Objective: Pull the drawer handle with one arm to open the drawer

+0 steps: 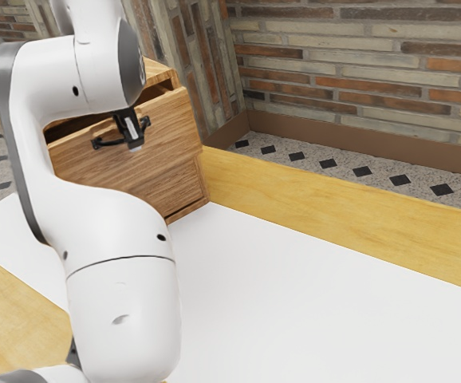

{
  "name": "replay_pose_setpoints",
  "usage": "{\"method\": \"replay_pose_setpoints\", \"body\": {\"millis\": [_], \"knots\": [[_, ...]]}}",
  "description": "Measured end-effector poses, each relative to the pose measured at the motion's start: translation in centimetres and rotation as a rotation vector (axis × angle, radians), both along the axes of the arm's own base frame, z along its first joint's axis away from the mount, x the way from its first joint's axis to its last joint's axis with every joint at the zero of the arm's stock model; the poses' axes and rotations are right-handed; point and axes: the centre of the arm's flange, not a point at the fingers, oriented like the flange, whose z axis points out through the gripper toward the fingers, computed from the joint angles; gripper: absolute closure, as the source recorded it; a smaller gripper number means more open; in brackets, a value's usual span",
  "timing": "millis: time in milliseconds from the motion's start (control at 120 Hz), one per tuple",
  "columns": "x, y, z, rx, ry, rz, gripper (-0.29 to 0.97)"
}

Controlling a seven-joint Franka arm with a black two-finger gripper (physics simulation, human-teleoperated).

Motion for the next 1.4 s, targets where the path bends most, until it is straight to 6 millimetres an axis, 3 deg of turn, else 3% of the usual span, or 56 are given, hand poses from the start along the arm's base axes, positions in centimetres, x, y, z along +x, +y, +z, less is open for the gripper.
{"method": "replay_pose_setpoints", "body": {"millis": [442,908,1400], "knots": [[-1.1,-2.7,0.3,0.007,-0.003,-0.007,0.59],[-1.3,-3.8,-0.4,0.012,0.005,0.001,0.59],[-2.6,-7.1,-0.8,0.012,-0.002,-0.008,0.59]]}}
